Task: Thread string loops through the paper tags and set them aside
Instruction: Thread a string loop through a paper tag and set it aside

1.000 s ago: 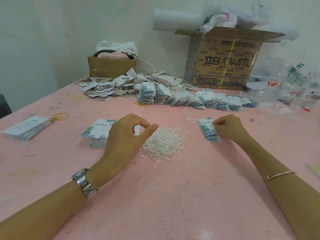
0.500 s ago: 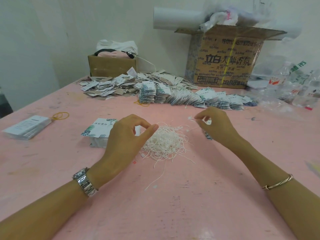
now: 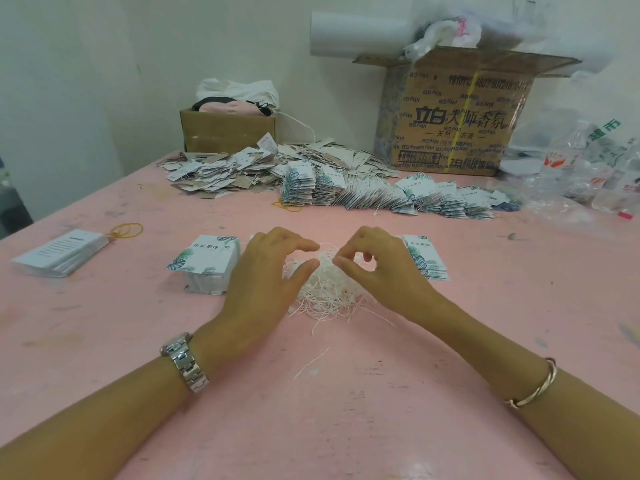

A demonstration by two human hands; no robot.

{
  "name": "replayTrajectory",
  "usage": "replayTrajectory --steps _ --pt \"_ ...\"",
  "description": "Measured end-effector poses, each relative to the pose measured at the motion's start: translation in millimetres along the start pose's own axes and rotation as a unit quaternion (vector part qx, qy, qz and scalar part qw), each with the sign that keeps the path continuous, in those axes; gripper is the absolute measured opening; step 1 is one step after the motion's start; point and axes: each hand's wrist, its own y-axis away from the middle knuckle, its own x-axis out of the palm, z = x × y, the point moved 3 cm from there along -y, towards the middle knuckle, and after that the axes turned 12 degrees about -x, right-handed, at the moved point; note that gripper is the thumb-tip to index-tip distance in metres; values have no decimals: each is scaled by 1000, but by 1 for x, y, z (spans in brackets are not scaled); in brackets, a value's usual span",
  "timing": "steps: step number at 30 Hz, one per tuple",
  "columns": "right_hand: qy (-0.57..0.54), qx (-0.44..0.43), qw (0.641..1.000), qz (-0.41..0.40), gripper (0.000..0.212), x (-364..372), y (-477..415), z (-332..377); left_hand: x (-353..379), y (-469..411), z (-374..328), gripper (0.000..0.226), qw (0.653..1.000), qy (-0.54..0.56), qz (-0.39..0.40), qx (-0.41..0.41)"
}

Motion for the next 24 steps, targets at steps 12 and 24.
replayTrajectory --steps 12,24 --pt "-188 -12 982 10 8 -8 -2 19 -8 -4 -9 7 992 119 -18 22" --pt "-104 -63 993 3 5 -11 0 12 -15 -3 -9 11 984 169 -49 6"
